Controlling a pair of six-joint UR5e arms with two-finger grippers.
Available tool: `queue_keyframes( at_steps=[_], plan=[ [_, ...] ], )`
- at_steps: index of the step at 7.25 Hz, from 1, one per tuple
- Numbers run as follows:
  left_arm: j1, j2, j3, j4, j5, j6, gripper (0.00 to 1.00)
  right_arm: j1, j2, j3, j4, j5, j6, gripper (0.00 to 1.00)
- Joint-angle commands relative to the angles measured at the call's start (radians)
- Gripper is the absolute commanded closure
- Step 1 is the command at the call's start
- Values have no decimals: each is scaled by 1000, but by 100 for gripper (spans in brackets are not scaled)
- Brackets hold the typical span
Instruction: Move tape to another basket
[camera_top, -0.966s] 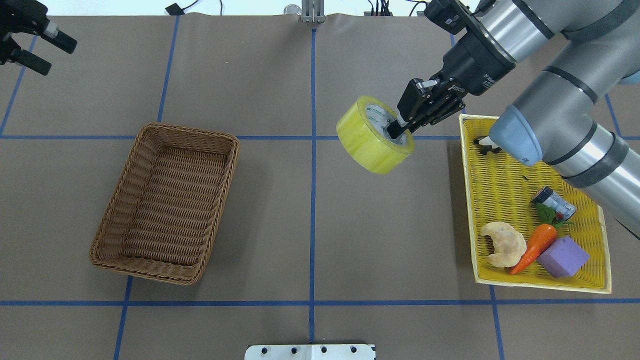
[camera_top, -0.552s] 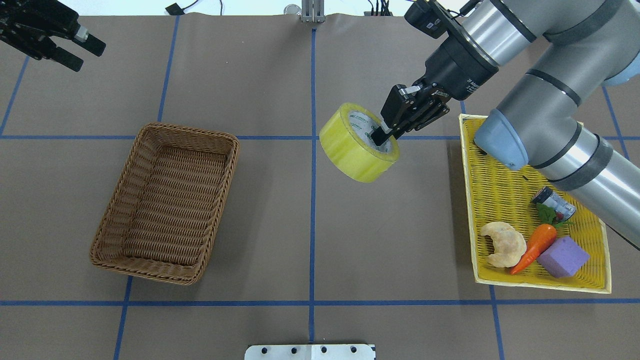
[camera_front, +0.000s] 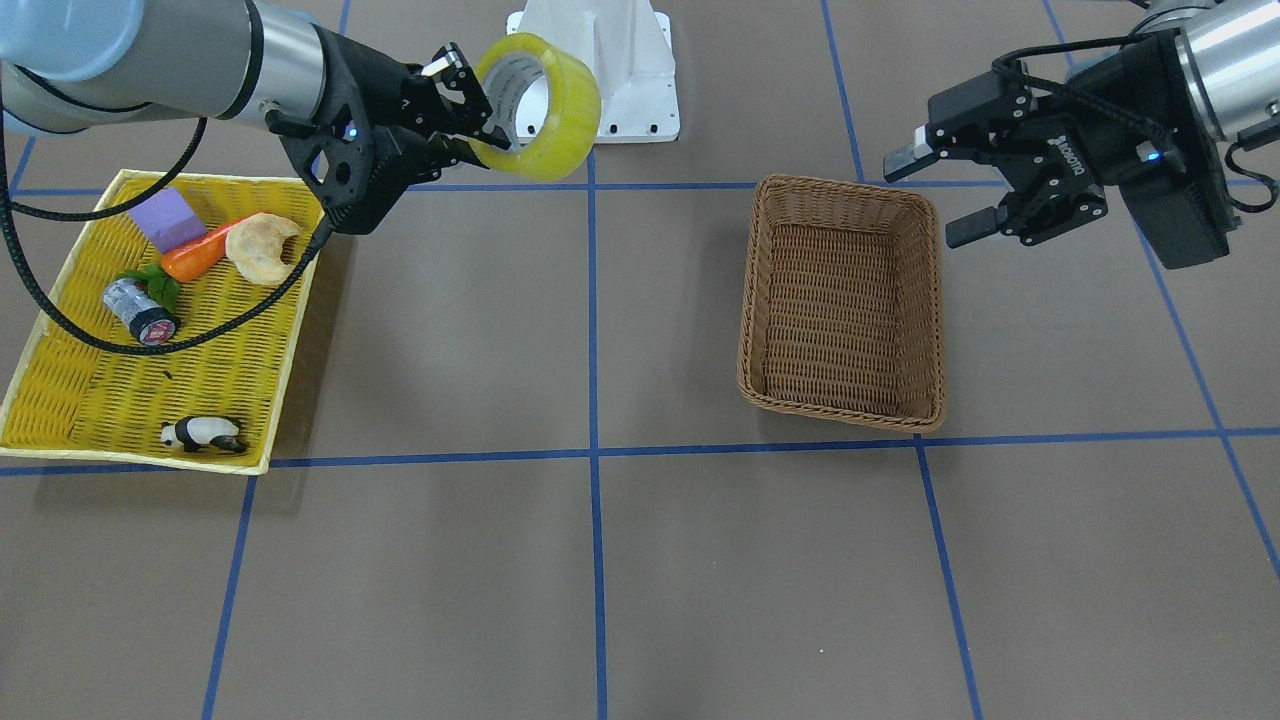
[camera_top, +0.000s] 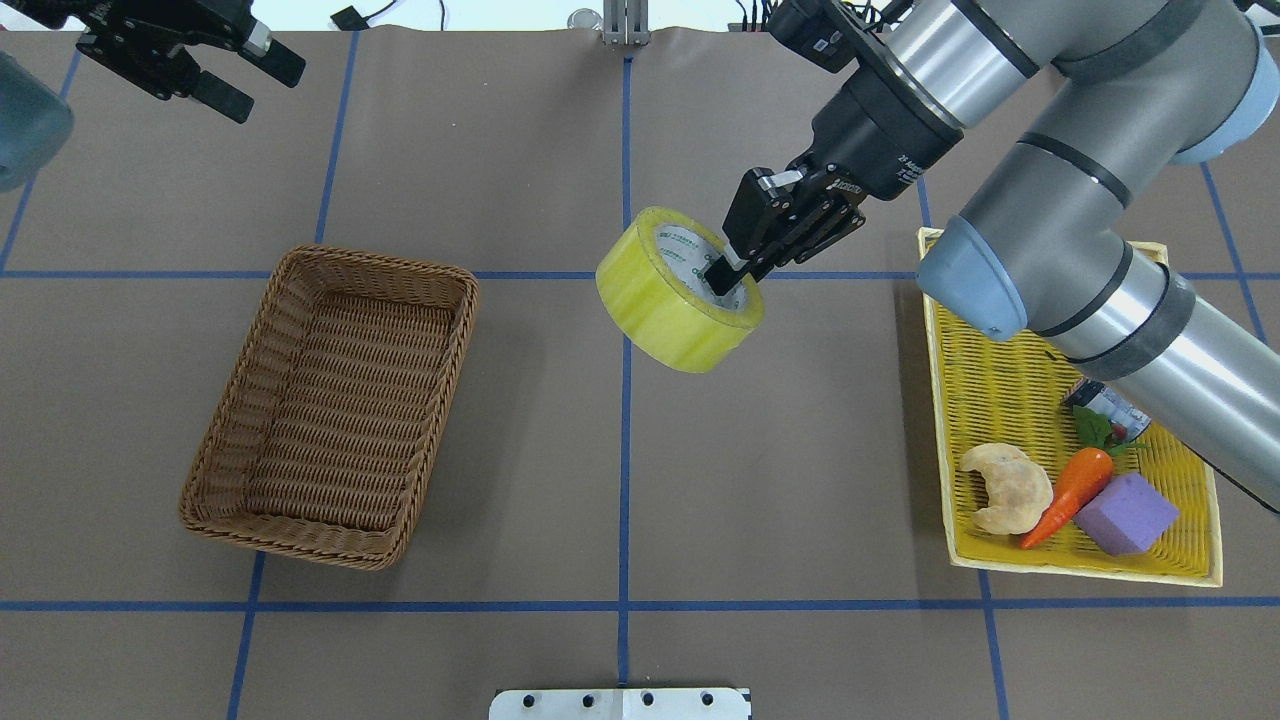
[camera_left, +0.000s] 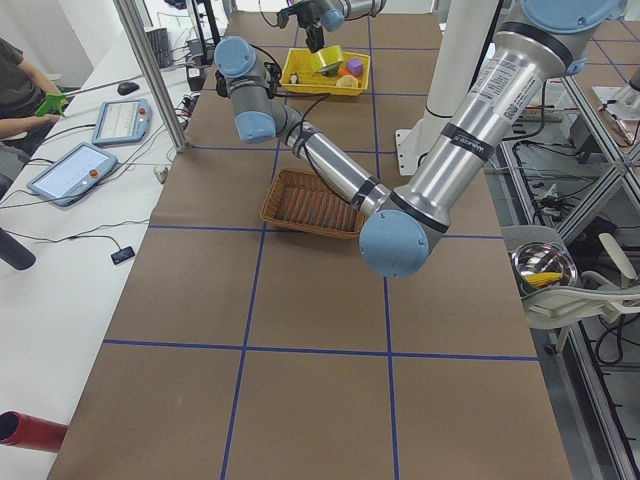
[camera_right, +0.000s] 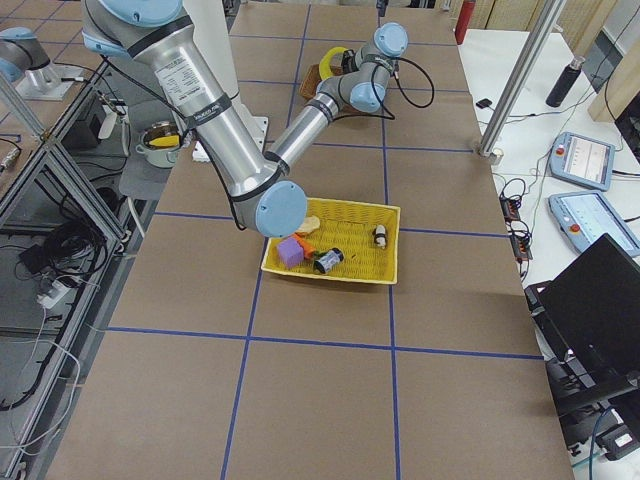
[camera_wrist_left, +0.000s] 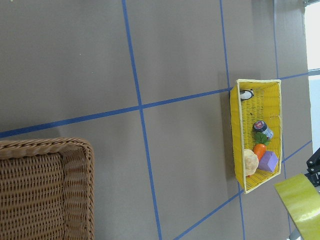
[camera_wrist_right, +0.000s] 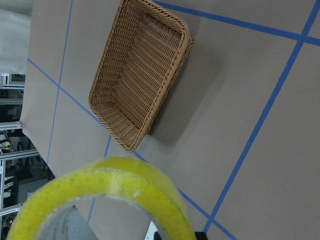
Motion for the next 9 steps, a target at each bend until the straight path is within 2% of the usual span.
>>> queue_keyframes(
  at_steps=[1,2,3,4,5,6,8,9],
  plan=[
    [71,36,122,-383,201,-10,2,-2,4,2,2,0,0,100],
    [74,42,170,-537,223,-151,1,-2,4,2,18,0,-1,100],
    [123,28,179,-622,270,-323,1,-2,4,0,29,0,1,100],
    [202,19,176,-746,375,-586,1,-2,6,0,29,0,1,100],
    [313,1,173,-902,569,-845,1,-3,14,2,31,0,1,100],
    [367,-2,159,-936,662,-954,1,-2,26,3,31,0,6,100],
    [367,-2,143,-956,669,-1077,1,3,46,6,70,-23,9,100],
    [367,-1,121,-956,669,-1135,1,3,46,3,146,-56,57,100]
  ],
)
